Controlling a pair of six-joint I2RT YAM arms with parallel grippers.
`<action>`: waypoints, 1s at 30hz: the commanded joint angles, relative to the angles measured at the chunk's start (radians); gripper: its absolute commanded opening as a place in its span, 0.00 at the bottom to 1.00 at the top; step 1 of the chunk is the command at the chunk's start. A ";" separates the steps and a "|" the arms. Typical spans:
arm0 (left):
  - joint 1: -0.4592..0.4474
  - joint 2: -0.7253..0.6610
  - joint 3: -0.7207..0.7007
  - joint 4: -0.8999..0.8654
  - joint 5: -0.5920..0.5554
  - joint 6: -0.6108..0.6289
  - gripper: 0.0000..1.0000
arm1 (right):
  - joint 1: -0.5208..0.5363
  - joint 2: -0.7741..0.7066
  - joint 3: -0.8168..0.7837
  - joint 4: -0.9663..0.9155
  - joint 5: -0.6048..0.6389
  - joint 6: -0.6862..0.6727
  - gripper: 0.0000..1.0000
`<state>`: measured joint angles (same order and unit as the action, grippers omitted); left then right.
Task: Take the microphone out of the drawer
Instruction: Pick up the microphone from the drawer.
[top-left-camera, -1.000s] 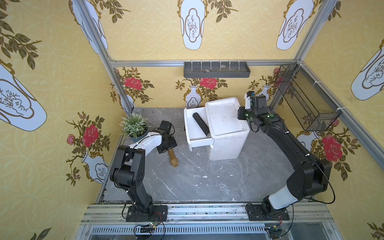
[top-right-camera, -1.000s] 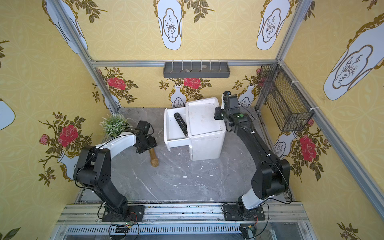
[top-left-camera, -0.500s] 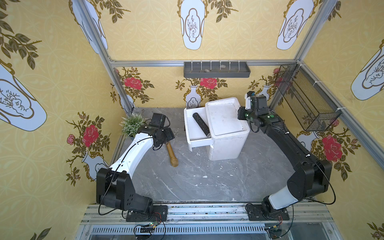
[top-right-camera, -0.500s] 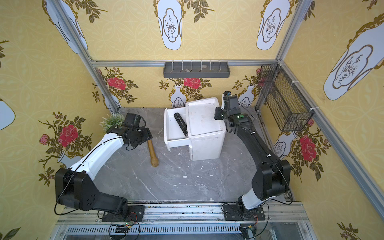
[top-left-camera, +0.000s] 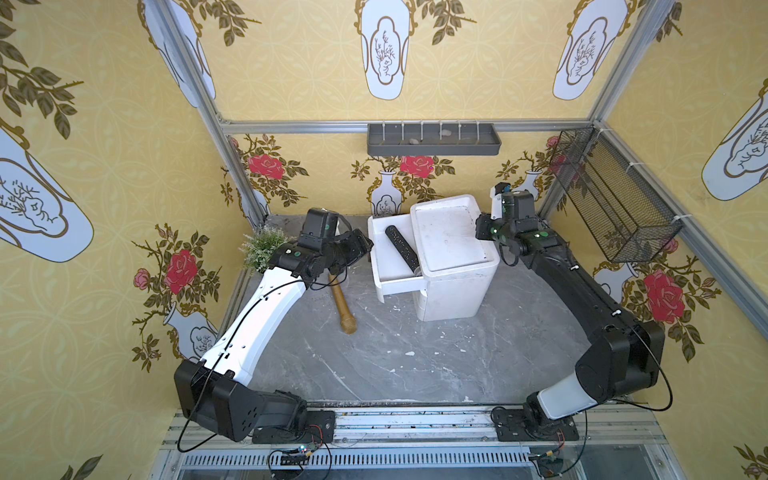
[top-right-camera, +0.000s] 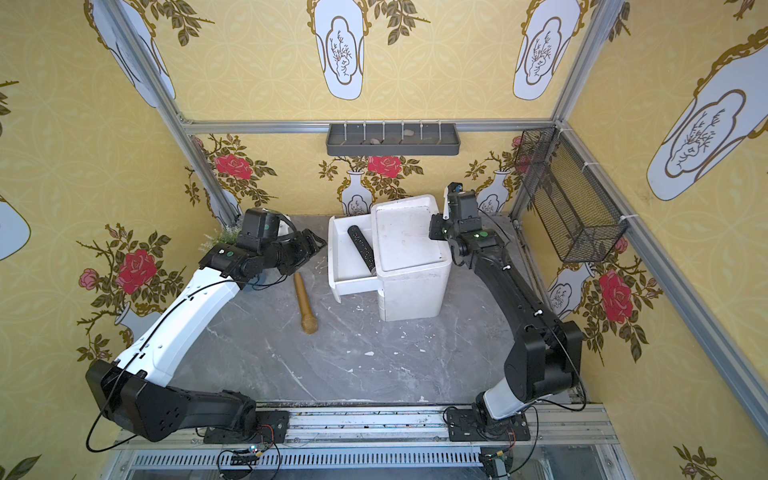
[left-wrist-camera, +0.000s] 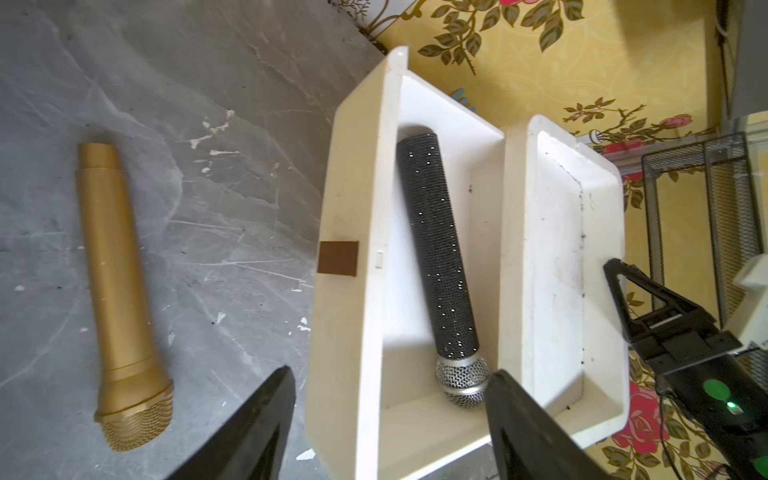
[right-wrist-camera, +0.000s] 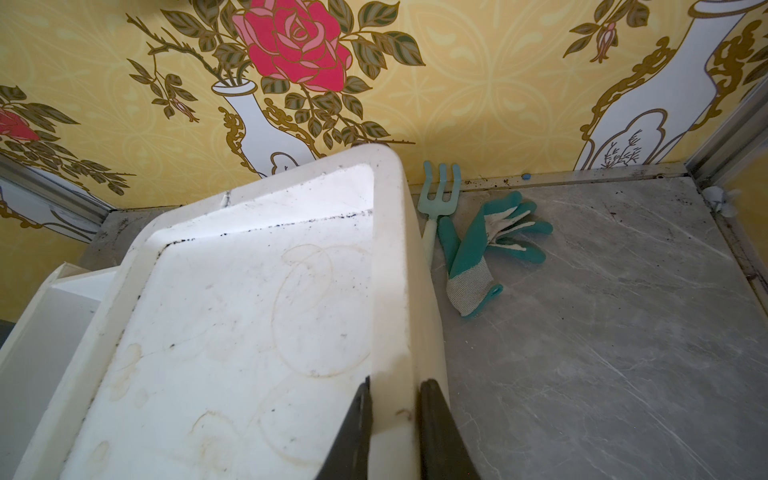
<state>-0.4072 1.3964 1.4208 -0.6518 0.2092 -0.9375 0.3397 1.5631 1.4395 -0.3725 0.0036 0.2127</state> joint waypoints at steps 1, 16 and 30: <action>-0.024 0.043 0.028 0.055 0.016 -0.043 0.77 | 0.005 0.020 -0.014 -0.033 -0.050 0.060 0.01; -0.154 0.317 0.272 -0.011 -0.103 -0.051 0.74 | 0.007 0.010 -0.023 -0.031 -0.064 0.060 0.01; -0.174 0.500 0.467 -0.171 -0.204 -0.013 0.74 | 0.009 0.018 -0.025 -0.025 -0.072 0.056 0.01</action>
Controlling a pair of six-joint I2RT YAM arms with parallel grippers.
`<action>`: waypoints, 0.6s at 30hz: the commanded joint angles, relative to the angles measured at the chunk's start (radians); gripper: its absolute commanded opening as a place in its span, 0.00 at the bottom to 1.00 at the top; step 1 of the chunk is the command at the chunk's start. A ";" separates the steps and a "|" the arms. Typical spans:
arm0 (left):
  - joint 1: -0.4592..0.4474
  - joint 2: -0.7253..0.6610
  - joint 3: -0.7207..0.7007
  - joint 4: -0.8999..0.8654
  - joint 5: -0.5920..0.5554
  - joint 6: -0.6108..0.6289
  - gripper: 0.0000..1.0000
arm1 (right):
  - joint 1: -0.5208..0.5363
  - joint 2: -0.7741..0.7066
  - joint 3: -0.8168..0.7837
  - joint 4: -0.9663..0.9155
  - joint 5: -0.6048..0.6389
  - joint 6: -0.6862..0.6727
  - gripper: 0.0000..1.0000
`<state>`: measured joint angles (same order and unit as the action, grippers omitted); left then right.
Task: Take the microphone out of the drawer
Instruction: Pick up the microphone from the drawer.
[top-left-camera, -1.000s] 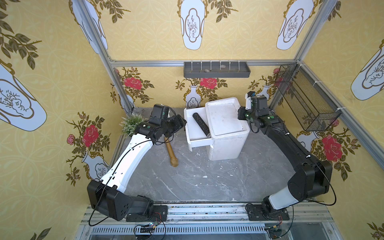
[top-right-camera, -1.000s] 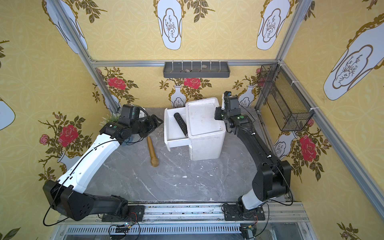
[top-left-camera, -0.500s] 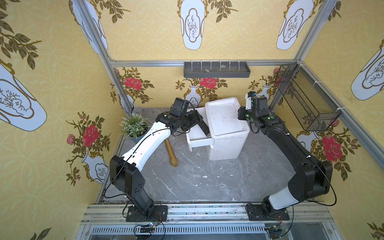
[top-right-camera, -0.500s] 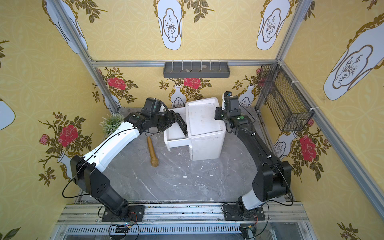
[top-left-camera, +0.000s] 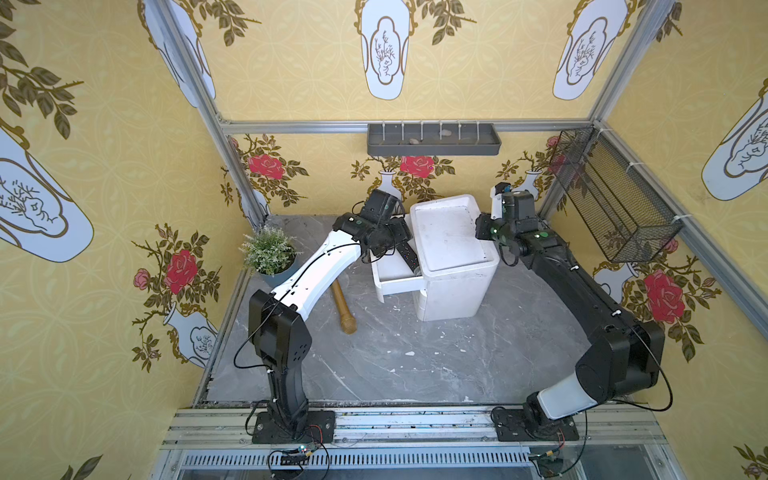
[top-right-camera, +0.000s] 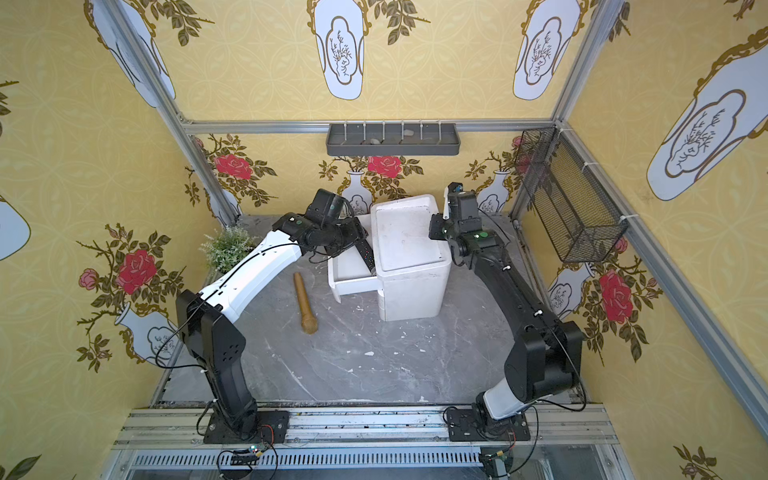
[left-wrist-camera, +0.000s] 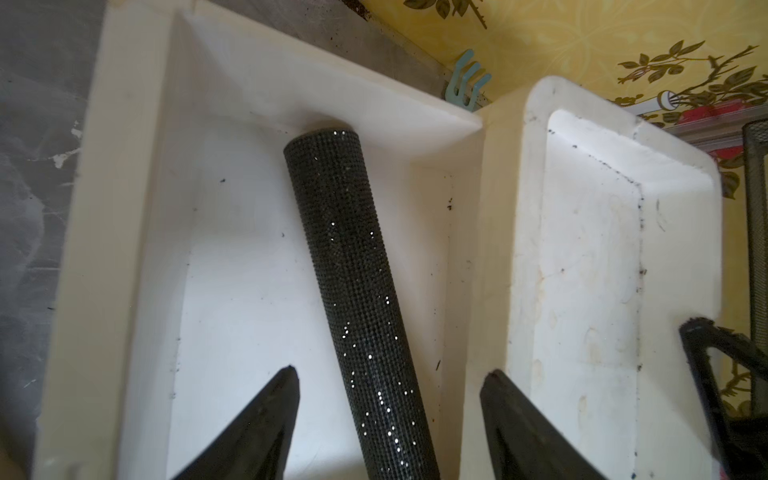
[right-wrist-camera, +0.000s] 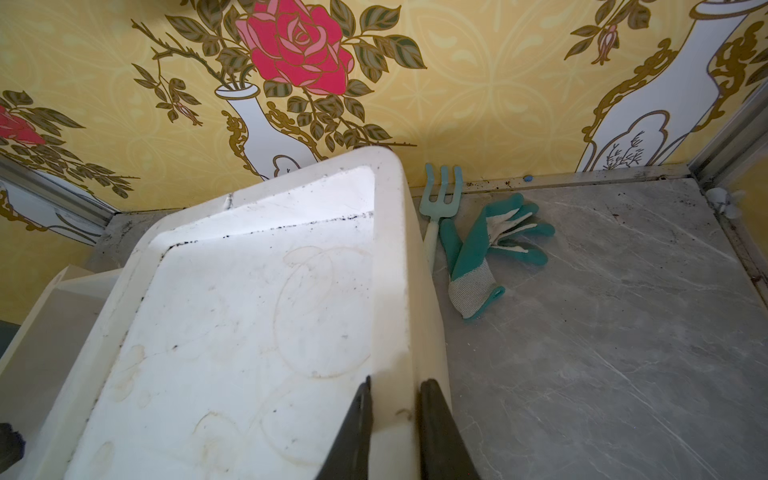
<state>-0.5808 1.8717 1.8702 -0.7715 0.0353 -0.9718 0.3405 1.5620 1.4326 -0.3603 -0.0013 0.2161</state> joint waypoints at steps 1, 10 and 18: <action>0.000 0.033 0.028 -0.063 -0.035 0.024 0.74 | 0.008 0.020 -0.016 -0.038 -0.069 0.051 0.01; -0.001 0.077 0.055 -0.088 -0.038 0.037 0.74 | 0.008 0.029 -0.006 -0.036 -0.072 0.047 0.01; -0.008 0.130 0.102 -0.109 -0.031 0.053 0.74 | 0.008 0.022 -0.018 -0.034 -0.071 0.047 0.01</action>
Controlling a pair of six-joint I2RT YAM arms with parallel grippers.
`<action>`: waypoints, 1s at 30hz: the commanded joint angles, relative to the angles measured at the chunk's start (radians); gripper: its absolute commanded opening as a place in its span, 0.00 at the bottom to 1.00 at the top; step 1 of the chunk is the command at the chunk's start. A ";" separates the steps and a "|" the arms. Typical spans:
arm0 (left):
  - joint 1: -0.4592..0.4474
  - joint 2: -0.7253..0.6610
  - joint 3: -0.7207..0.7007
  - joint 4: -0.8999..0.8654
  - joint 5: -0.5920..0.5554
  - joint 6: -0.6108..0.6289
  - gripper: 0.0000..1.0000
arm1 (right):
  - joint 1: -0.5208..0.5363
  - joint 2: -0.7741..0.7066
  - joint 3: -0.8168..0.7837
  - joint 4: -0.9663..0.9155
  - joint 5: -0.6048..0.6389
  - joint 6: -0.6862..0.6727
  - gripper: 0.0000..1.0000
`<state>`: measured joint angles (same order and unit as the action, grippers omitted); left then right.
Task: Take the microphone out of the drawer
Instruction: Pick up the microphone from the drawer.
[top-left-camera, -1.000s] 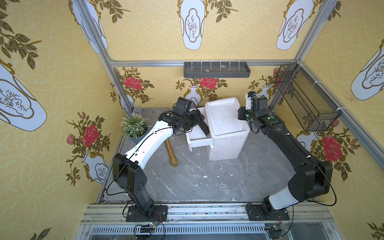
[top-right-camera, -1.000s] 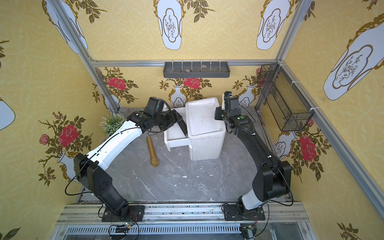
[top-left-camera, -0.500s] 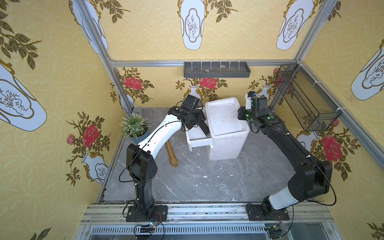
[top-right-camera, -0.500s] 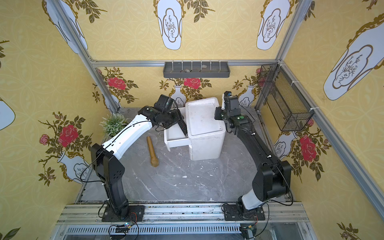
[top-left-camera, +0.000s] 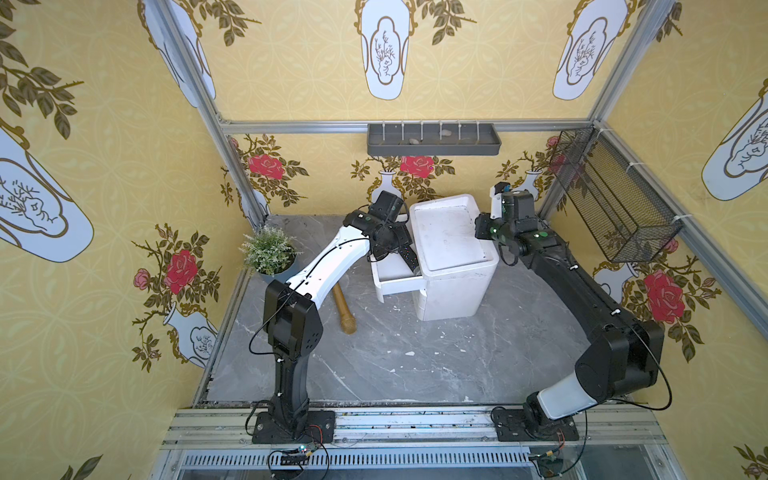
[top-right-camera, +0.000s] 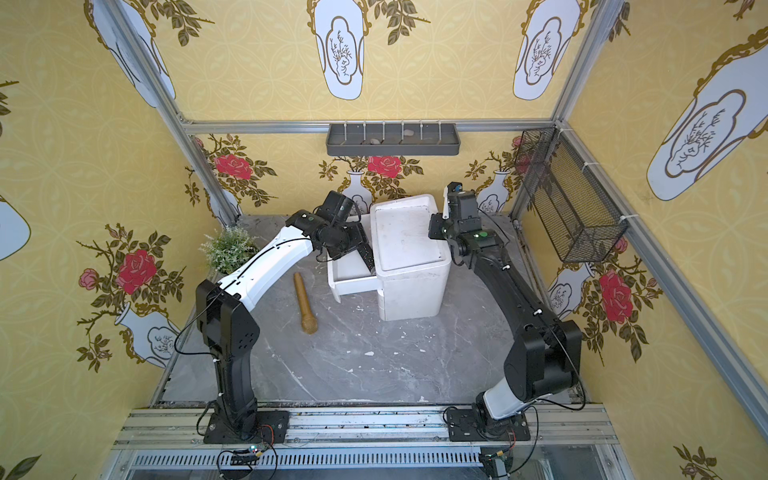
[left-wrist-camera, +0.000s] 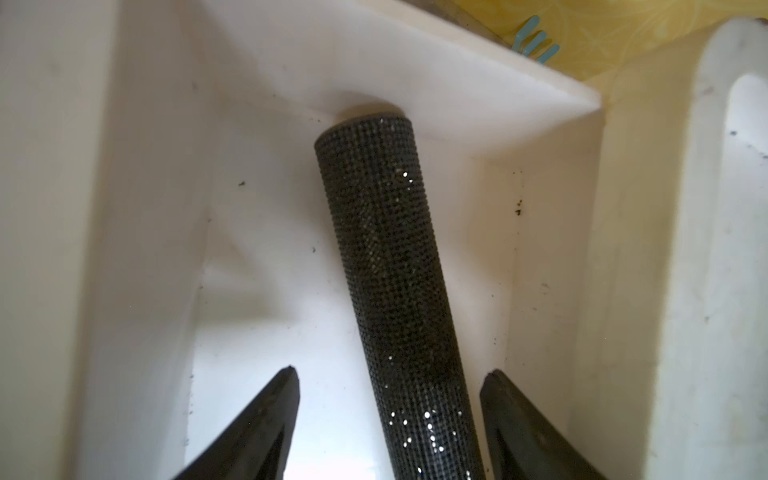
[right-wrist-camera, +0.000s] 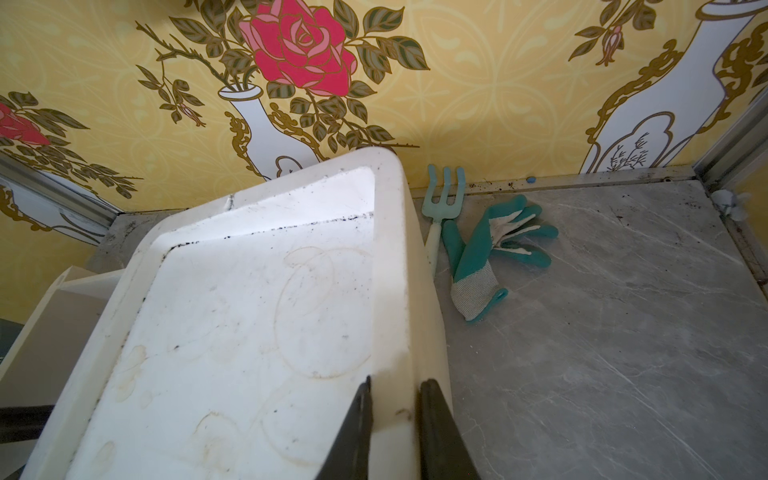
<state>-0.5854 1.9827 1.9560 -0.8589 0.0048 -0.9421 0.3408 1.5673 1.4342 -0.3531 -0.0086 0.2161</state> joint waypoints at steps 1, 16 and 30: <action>-0.005 0.026 0.025 -0.030 -0.002 0.026 0.74 | 0.007 0.015 -0.020 -0.040 -0.062 0.046 0.01; -0.040 0.089 0.083 -0.159 -0.105 0.108 0.66 | 0.007 0.014 -0.032 -0.034 -0.057 0.049 0.01; -0.044 0.099 0.091 -0.140 -0.112 0.118 0.45 | 0.008 0.014 -0.031 -0.039 -0.057 0.051 0.01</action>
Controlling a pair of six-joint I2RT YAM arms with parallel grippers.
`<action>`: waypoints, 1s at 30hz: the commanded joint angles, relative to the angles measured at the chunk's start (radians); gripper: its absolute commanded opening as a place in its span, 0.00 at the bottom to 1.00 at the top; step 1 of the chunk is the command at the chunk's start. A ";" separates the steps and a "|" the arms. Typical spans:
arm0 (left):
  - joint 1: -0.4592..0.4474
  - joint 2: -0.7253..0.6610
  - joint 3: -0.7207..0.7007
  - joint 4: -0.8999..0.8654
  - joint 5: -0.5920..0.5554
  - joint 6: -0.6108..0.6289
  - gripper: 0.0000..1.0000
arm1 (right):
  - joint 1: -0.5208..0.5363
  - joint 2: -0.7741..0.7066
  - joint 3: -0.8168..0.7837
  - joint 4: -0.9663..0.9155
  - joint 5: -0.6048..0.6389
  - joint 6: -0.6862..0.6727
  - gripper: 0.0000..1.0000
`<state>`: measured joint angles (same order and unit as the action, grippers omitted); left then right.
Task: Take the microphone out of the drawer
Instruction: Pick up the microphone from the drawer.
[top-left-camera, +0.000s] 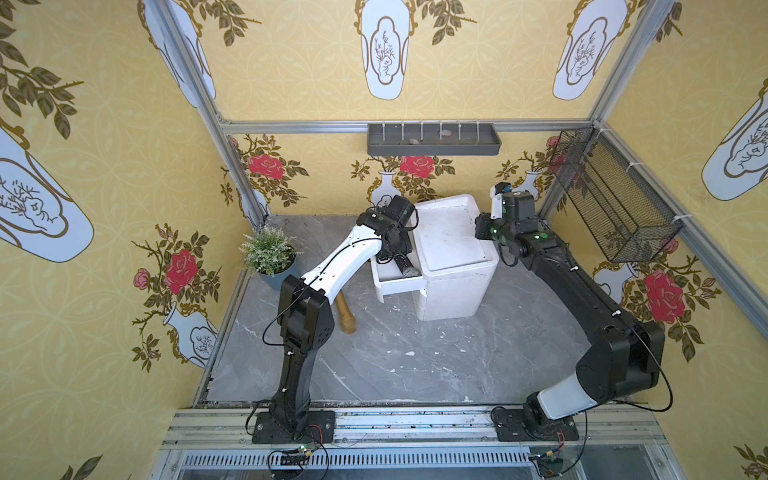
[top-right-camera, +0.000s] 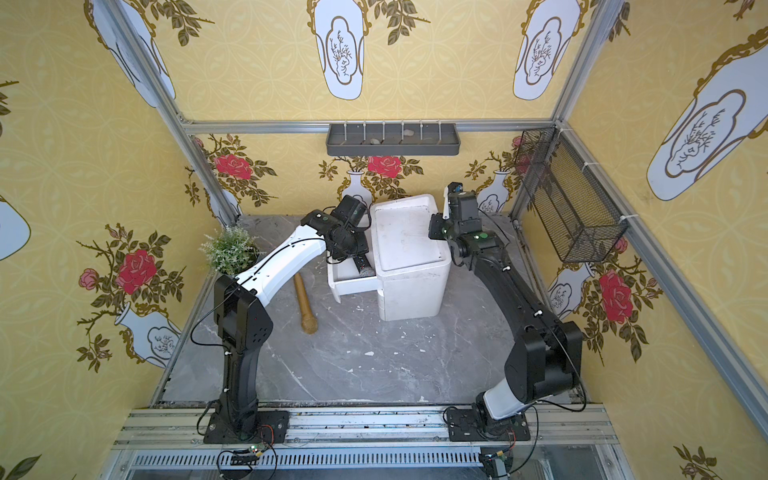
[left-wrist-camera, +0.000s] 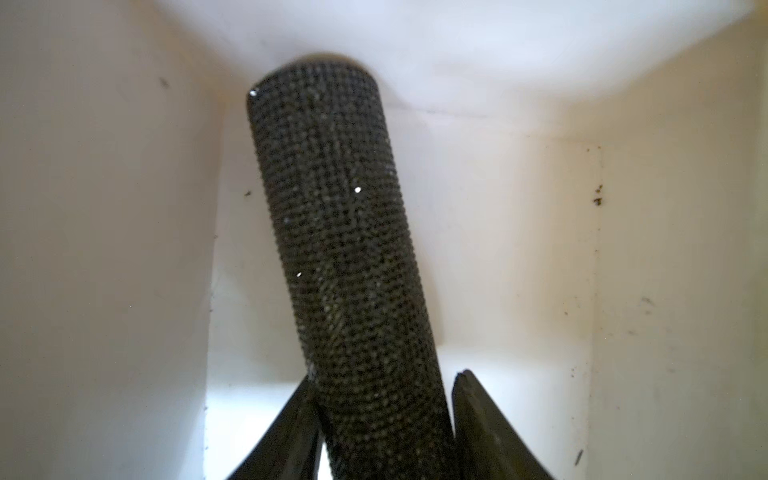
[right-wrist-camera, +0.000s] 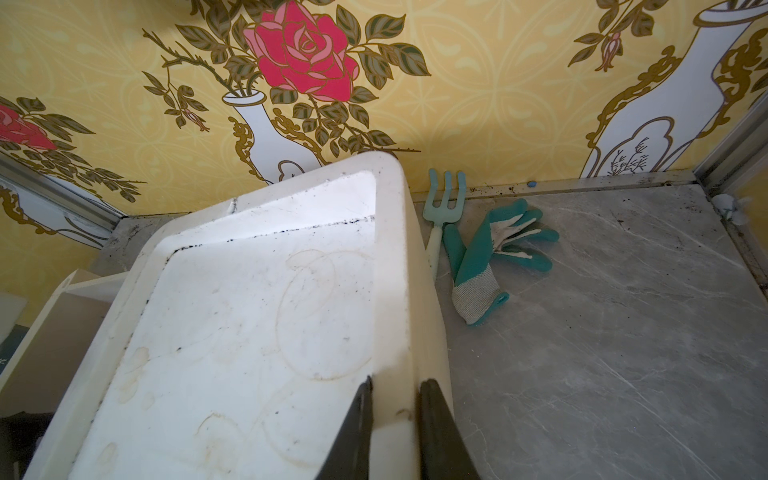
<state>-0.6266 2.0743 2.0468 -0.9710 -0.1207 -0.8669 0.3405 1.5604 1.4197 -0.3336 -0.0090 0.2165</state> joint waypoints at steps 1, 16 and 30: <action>-0.002 0.007 0.002 -0.024 0.012 0.041 0.43 | 0.008 0.021 -0.016 -0.059 -0.057 0.050 0.01; 0.000 -0.027 0.066 0.008 -0.011 0.029 0.26 | 0.008 0.022 0.001 -0.071 -0.057 0.047 0.01; 0.002 -0.136 0.062 0.044 -0.096 0.065 0.23 | 0.009 0.038 0.027 -0.088 -0.057 0.043 0.01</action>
<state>-0.6262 1.9507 2.1067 -0.9455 -0.1875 -0.8268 0.3428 1.5787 1.4536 -0.3447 -0.0193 0.2188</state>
